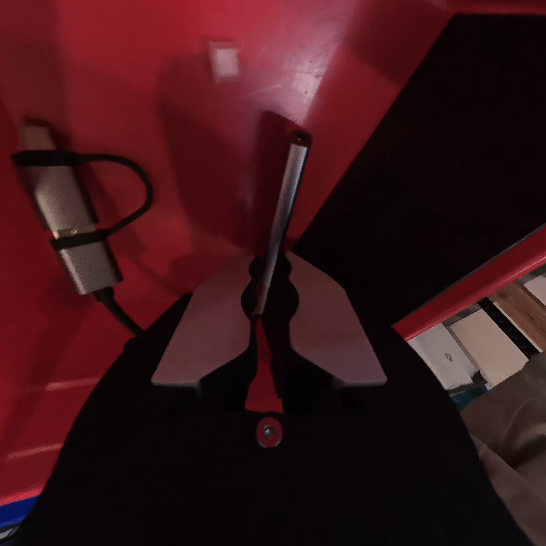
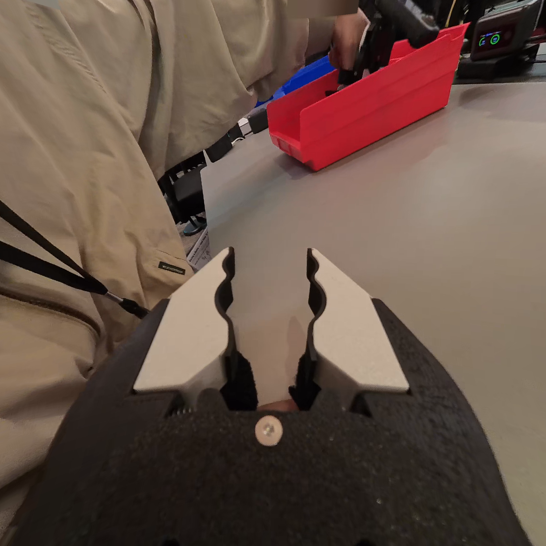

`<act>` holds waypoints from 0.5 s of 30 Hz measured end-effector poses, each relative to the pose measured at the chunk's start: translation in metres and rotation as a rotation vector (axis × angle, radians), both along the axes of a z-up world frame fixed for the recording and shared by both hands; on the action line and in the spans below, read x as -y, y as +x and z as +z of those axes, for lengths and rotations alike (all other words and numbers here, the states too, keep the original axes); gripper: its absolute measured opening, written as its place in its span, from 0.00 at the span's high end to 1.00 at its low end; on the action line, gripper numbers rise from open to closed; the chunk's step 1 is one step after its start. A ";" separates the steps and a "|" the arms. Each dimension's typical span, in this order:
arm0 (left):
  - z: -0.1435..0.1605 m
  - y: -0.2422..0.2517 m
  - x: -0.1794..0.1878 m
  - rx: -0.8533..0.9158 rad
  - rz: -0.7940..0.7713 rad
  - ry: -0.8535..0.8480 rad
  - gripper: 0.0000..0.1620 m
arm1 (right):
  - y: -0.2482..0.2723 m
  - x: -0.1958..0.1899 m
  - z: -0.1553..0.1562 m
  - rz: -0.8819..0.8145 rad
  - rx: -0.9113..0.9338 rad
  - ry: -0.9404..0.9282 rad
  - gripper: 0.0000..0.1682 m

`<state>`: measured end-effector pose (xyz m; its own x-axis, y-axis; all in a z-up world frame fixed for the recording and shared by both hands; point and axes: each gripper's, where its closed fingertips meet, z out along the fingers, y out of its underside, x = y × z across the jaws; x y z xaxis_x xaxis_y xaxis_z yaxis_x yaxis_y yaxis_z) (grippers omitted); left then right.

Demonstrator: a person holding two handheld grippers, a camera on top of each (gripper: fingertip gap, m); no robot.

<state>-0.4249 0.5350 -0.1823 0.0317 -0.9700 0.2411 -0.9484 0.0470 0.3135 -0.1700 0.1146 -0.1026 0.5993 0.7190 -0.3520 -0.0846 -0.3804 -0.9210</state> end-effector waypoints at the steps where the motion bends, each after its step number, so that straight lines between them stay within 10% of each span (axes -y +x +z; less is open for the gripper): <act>1: -0.002 -0.003 0.003 -0.010 -0.011 -0.010 0.93 | 0.000 0.000 0.001 0.002 -0.008 -0.001 0.72; 8: 0.016 0.000 -0.015 0.055 -0.124 0.163 0.94 | 0.000 0.001 0.004 -0.010 -0.002 0.007 0.72; 15: 0.114 0.036 0.043 0.331 -0.088 0.032 0.94 | 0.003 -0.028 0.015 -0.129 0.139 0.130 0.72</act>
<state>-0.3885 0.4918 -0.0683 -0.1269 -0.9728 0.1937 -0.9918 0.1278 -0.0077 -0.1668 0.1422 -0.0873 0.7257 0.6670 -0.1687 0.0064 -0.2518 -0.9678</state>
